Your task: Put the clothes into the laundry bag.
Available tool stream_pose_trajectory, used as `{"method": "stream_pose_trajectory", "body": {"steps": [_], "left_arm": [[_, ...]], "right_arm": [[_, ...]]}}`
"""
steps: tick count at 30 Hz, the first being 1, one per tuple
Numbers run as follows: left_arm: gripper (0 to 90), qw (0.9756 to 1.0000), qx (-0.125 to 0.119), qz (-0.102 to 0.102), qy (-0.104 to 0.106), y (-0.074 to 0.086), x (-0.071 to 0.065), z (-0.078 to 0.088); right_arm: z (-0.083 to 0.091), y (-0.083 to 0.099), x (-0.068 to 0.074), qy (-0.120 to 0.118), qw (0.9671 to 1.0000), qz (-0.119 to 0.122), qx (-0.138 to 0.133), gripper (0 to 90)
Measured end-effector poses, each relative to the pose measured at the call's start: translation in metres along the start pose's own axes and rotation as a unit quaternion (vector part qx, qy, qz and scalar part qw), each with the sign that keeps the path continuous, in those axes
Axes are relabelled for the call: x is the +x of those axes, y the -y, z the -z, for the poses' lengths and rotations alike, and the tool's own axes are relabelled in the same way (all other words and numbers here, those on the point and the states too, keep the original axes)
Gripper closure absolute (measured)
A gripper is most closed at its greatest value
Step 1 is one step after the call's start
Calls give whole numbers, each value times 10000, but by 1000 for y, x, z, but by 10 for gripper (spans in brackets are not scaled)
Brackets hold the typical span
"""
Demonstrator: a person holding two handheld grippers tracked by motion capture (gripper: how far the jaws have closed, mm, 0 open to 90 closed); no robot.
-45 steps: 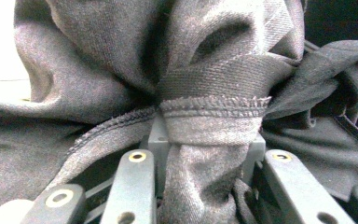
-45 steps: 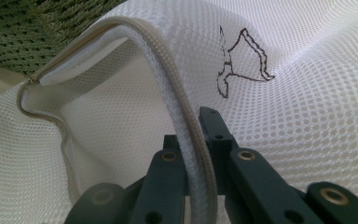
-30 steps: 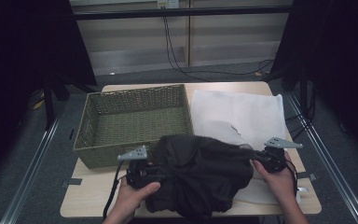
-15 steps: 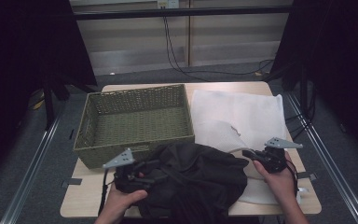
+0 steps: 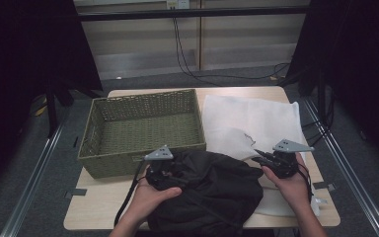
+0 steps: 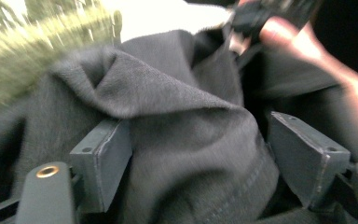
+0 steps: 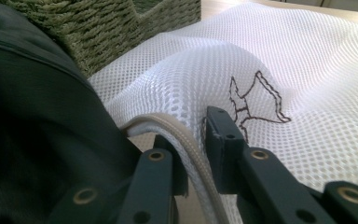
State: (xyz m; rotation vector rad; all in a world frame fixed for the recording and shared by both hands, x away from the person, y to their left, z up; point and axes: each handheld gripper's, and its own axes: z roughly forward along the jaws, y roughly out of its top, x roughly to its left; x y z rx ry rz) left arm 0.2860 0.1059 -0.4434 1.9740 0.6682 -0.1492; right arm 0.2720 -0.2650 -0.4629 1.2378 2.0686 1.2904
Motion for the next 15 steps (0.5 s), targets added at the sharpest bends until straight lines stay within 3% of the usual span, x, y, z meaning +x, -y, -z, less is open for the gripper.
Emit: {"method": "stream_pose_trajectory", "body": {"steps": [3,4,5,6,10,11,14,15], "left_arm": [[445,9995,313,-69,-2,5,0,-14],[559,9992,361,-161,-18,6,-1,-15],[742,9990,360,-228,-149,6,-4,-14],[779,9990,360,-228,-149,6,-4,-14],[808,9992,228,-205,239,4,-5,-7],[808,9984,105,-118,547,4,-4,-4],[799,9973,35,-7,733,4,-4,-3],[723,9978,40,-10,663,3,-4,-3]], "right_arm": [[-2,-6,2,-61,9999,127,67,809],[-2,-8,3,-36,9998,195,100,781],[-1,-12,6,-27,9993,346,149,729],[-1,-12,6,-27,9993,346,149,729],[0,-17,6,-138,9985,514,137,749],[1,-19,3,-275,9987,430,92,814],[2,-20,2,-457,9984,316,123,883],[1,-22,1,-664,9974,137,243,891]]}}
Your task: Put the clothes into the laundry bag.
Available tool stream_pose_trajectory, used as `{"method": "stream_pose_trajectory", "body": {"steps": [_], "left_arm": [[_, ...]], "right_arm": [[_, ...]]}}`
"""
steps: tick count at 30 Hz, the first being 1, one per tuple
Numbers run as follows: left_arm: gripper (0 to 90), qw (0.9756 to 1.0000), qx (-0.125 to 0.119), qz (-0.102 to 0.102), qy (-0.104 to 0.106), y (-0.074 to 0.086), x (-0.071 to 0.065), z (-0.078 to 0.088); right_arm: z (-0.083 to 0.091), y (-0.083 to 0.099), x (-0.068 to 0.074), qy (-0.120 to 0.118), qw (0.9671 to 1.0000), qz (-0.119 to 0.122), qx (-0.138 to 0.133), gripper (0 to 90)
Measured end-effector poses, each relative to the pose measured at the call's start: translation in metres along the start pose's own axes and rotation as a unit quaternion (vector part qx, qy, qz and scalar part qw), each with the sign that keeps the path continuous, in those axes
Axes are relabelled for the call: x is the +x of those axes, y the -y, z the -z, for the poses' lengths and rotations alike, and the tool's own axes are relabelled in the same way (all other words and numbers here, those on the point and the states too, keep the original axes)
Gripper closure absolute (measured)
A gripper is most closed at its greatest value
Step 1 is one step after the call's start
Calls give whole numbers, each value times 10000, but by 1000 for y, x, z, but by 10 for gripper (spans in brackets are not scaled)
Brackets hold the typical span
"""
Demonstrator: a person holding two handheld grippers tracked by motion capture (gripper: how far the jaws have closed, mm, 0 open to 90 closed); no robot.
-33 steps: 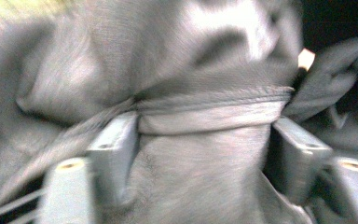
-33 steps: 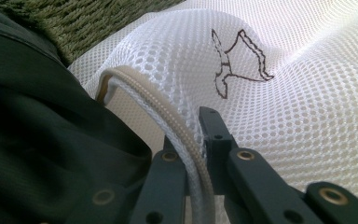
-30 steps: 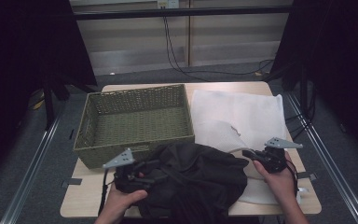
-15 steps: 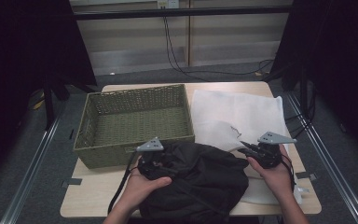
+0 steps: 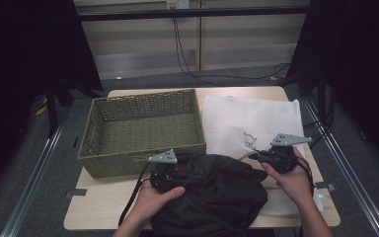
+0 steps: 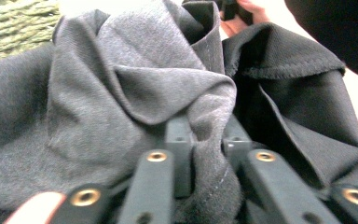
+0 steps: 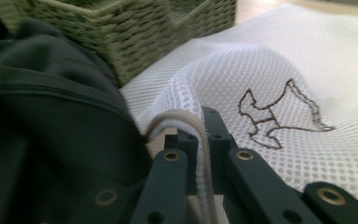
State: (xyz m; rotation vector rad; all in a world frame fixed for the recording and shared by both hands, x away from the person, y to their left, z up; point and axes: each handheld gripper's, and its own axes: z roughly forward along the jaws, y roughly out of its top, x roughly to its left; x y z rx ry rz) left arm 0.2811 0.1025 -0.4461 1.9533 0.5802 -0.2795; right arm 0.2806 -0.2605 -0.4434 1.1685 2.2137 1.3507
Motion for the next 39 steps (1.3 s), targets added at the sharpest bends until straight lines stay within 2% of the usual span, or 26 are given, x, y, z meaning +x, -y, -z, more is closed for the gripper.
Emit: {"method": "stream_pose_trajectory", "body": {"steps": [1,2,3,6,8,9,10,11,12,14,15,16,17,18,19,22,23,26,28,31,33,35,36,37,38,39], "left_arm": [[723,10000,6,13,-51,0,-1,-1],[508,9998,73,-9,-187,-2,-1,-4],[508,9996,98,11,-273,-3,-2,-7],[111,9974,529,157,-453,-11,-4,-24],[95,9949,833,94,-565,-13,-6,-36],[106,9923,1042,18,-675,-12,-6,-41],[345,9890,1221,-160,-817,-11,-6,-46],[345,9852,1320,-334,-1036,-9,-7,-48],[495,9830,1339,-421,-1182,-7,-9,-49],[755,9855,1101,-364,-1241,-5,-11,-46],[784,9865,1041,-373,-1206,-5,-12,-44],[812,9905,832,-454,-998,-7,-16,-38],[816,9905,832,-454,-998,-7,-16,-38],[816,9957,537,-462,-597,-8,-18,-32],[818,9982,302,-435,-287,-10,-20,-28],[819,9975,26,-666,231,-22,-34,-22],[819,9975,26,-666,231,-22,-34,-22],[815,9950,-172,-661,733,-30,-41,-32],[812,9945,-156,-685,773,-31,-43,-37],[782,9938,247,-750,778,-30,-41,-61],[751,9936,662,-844,343,-23,-35,-79],[752,9908,1221,-562,-170,-13,-22,-99],[792,9939,1030,-320,-224,-10,-19,-101],[808,9939,1030,-320,-224,-10,-19,-101],[822,9968,664,-362,-254,-16,-24,-95],[828,9968,664,-362,-254,-16,-24,-95]], "right_arm": [[0,0,0,0,10000,0,0,891],[-1,-1,1,-158,9998,-104,17,892],[-1,-1,1,-158,9998,-104,17,892],[-5,-3,6,-314,9989,-341,62,892],[-6,-4,6,-338,9987,-385,80,893],[-7,-4,7,-375,9983,-417,127,892],[-8,-4,9,-369,9980,-462,204,892],[-8,-4,9,-369,9980,-462,204,892],[-8,-4,9,-356,9980,-471,203,892],[-7,-4,10,-133,9984,-502,242,892],[-6,-4,9,-59,9986,-458,242,892],[-2,-3,8,-183,9991,-346,162,892],[-2,-3,8,-183,9991,-346,162,892],[-1,-3,8,-198,9990,-362,151,892],[1,-3,8,-248,9988,-417,86,892],[3,-4,6,-695,9941,-807,-203,890],[3,-4,6,-695,9941,-807,-203,890],[0,-5,7,-766,9882,-1253,-429,890],[-1,-5,8,-746,9876,-1301,-467,889],[-3,-5,12,-736,9852,-1445,-563,888],[-5,-5,14,-772,9850,-1438,-557,888],[-8,-4,17,-790,9860,-1373,-517,888],[-8,-4,20,-805,9870,-1308,-482,888],[-8,-4,20,-805,9870,-1308,-482,888],[-5,-6,23,-816,9879,-1228,-491,888],[-5,-6,23,-816,9879,-1228,-491,888]]}}
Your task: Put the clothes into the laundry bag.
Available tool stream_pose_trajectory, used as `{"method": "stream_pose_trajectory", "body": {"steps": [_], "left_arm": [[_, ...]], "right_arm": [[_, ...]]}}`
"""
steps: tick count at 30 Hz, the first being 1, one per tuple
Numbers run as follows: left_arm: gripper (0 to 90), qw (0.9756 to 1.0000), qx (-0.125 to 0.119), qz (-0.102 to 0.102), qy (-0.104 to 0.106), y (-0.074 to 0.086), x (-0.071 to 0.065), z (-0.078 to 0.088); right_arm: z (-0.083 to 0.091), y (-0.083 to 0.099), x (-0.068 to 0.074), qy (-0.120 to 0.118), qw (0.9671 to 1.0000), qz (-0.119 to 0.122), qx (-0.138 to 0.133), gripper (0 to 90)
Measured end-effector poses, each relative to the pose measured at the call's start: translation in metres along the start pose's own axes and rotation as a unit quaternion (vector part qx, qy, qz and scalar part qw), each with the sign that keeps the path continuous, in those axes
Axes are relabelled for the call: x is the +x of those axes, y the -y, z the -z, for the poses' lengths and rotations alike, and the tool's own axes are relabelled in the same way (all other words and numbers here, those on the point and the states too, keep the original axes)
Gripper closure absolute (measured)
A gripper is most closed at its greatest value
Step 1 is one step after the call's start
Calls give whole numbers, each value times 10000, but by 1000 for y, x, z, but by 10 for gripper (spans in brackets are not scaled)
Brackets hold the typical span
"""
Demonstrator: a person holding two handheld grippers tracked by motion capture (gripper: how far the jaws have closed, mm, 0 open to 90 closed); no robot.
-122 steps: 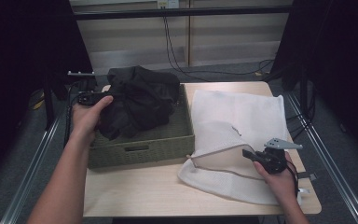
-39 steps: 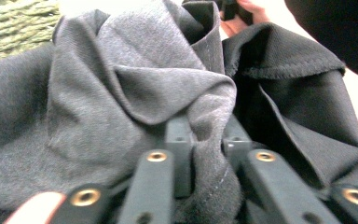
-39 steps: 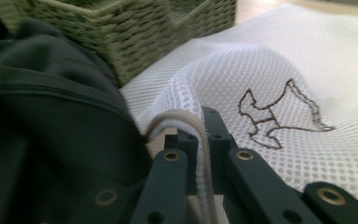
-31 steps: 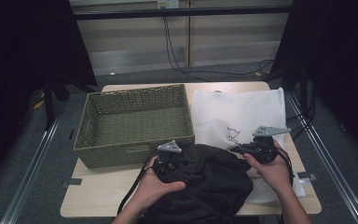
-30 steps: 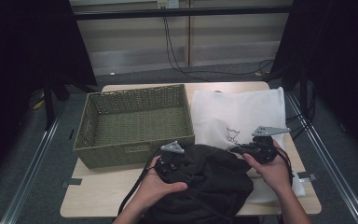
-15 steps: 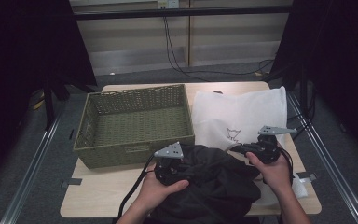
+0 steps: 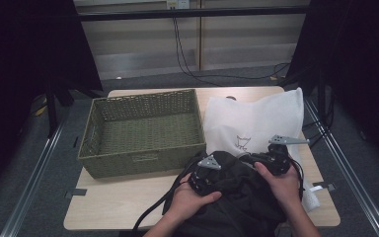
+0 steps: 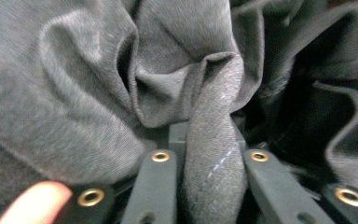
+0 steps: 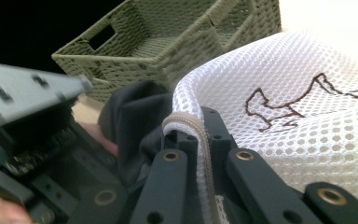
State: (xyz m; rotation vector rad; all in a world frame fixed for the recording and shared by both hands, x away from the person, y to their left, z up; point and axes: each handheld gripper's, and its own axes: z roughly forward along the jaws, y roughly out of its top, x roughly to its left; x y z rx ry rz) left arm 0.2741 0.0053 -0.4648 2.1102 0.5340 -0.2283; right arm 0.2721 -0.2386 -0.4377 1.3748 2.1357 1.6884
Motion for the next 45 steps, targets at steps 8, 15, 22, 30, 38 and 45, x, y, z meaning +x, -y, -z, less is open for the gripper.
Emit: {"method": "stream_pose_trajectory", "body": {"steps": [8,15,22,30,38,45], "left_arm": [[836,9949,-944,-273,-205,-18,-22,13],[819,9895,-466,522,-1263,7,10,-14],[421,9968,-749,269,-55,-4,2,17],[176,9977,-430,-222,469,-24,-31,15],[674,9876,1072,-819,-803,-11,-40,-43],[817,9878,-1343,40,-784,-12,-31,0]], "right_arm": [[8,-4,20,-20,9998,101,-188,890],[16,5,19,83,9999,95,61,891],[19,14,5,135,9999,-101,14,890],[15,14,8,201,9998,-41,16,890],[10,15,15,176,9998,69,75,890],[23,11,20,146,9998,68,-137,891]]}}
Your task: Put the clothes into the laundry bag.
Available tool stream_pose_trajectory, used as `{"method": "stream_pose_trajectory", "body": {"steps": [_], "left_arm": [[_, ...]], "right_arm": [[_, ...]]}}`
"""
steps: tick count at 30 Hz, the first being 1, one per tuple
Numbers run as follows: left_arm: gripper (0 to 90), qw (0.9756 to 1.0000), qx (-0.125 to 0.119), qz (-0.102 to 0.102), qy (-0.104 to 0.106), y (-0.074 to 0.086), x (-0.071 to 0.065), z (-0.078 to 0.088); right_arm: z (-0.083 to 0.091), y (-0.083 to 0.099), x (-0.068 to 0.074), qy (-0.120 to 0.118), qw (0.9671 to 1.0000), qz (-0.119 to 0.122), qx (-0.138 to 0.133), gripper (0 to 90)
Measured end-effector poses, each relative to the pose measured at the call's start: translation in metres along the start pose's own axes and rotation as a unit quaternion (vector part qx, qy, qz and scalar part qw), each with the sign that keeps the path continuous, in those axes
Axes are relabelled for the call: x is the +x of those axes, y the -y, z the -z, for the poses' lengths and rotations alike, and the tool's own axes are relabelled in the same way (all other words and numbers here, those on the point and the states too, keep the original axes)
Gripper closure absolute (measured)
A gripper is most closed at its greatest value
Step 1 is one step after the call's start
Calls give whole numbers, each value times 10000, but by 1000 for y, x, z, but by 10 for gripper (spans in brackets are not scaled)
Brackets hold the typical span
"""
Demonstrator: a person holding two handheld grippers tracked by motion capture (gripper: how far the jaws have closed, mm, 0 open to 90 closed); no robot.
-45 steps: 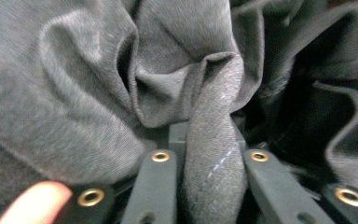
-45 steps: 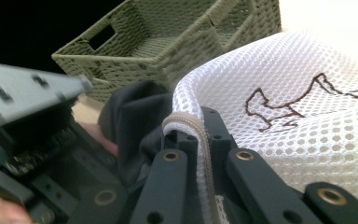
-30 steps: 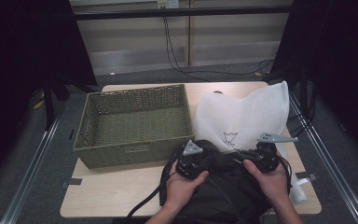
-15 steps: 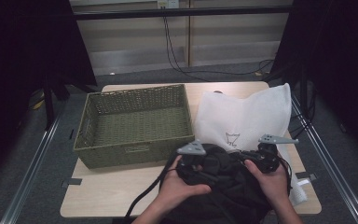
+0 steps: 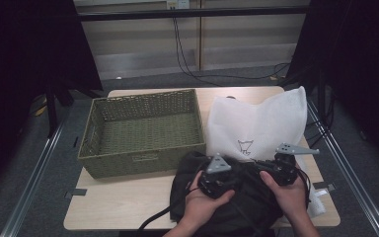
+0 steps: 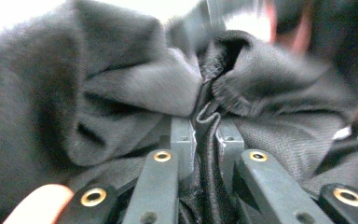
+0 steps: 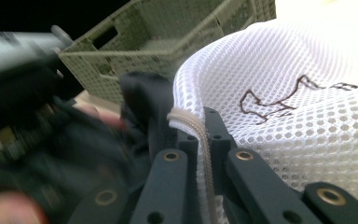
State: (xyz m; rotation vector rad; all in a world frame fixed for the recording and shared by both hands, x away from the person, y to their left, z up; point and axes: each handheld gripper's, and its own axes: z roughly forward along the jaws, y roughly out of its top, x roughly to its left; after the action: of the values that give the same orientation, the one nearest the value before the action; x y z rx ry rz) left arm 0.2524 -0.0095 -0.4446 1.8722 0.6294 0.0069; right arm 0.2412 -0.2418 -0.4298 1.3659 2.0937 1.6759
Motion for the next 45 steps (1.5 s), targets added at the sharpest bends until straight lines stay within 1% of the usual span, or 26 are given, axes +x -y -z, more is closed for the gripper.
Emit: {"method": "stream_pose_trajectory", "body": {"steps": [2,3,6,8,10,12,15,20,21,23,25,26,28,29,30,31,32,33,34,35,37,38,39,41,43,45], "left_arm": [[818,9980,-515,364,-56,0,7,8],[816,9976,-555,330,-257,1,8,9],[808,9975,105,266,-639,9,14,-9],[798,9931,767,303,-836,18,25,-27],[785,9913,928,469,-804,17,31,-31],[734,9930,898,397,-651,13,26,-29],[488,9981,578,202,14,5,17,-7],[361,9968,-152,282,736,-7,10,28],[341,9970,-112,218,740,-8,8,27],[268,9966,514,-152,631,-4,2,11],[189,9905,1154,-258,698,4,-3,-7],[166,9841,1589,-414,670,13,-8,-22],[224,9687,2191,-1166,27,24,-16,-38],[380,9669,2211,-1260,-208,23,-19,-40],[512,9684,2135,-1251,-295,23,-21,-40],[647,9665,2206,-1280,-288,19,-19,-39],[796,9712,2065,-1168,-208,19,-17,-40],[796,9755,1933,-1012,-266,17,-16,-38],[821,9863,1432,-754,-318,14,-13,-30],[824,9863,1432,-754,-318,14,-13,-30],[826,9980,519,-356,-103,6,-9,-15],[825,9999,31,-153,67,2,-8,-7],[824,9991,-402,11,136,-2,-7,-1],[820,9976,-669,-62,-176,-4,-8,3],[812,9963,-411,-172,-734,2,-8,-9],[801,9916,209,-215,-1255,15,-1,-30]], "right_arm": [[6,-3,2,-69,9998,-23,-194,891],[10,-5,4,-81,9997,-14,-250,892],[11,-6,9,-9,9999,76,-127,891],[7,-2,10,-47,9999,125,55,891],[2,2,11,-69,9996,131,220,891],[0,4,10,-129,9996,110,235,891],[5,3,3,-120,9999,11,104,890],[9,3,-7,-70,9999,-135,-9,890],[9,4,-8,-69,9998,-171,-33,890],[7,4,-8,-70,9998,-197,-40,889],[6,4,-6,-57,9998,-170,-48,889],[5,5,-6,-59,9998,-157,-45,889],[4,6,-4,-83,9999,-134,-33,889],[3,6,-3,-107,9999,-126,-22,889],[3,6,-2,-121,9998,-134,-22,889],[2,6,-1,-129,9999,-99,-16,889],[1,6,1,-160,9999,-59,-3,889],[1,6,1,-160,9999,-59,-3,889],[2,5,5,-150,9999,-2,-5,889],[2,5,5,-150,9999,-2,-5,889],[6,2,9,-149,9999,9,-42,889],[9,-1,12,-194,9998,-8,-97,889],[12,-3,14,-241,9996,18,-164,889],[18,-7,20,-304,9990,53,-332,890],[20,-9,26,-188,9993,148,-298,889],[17,-6,24,-134,9996,165,-172,889]]}}
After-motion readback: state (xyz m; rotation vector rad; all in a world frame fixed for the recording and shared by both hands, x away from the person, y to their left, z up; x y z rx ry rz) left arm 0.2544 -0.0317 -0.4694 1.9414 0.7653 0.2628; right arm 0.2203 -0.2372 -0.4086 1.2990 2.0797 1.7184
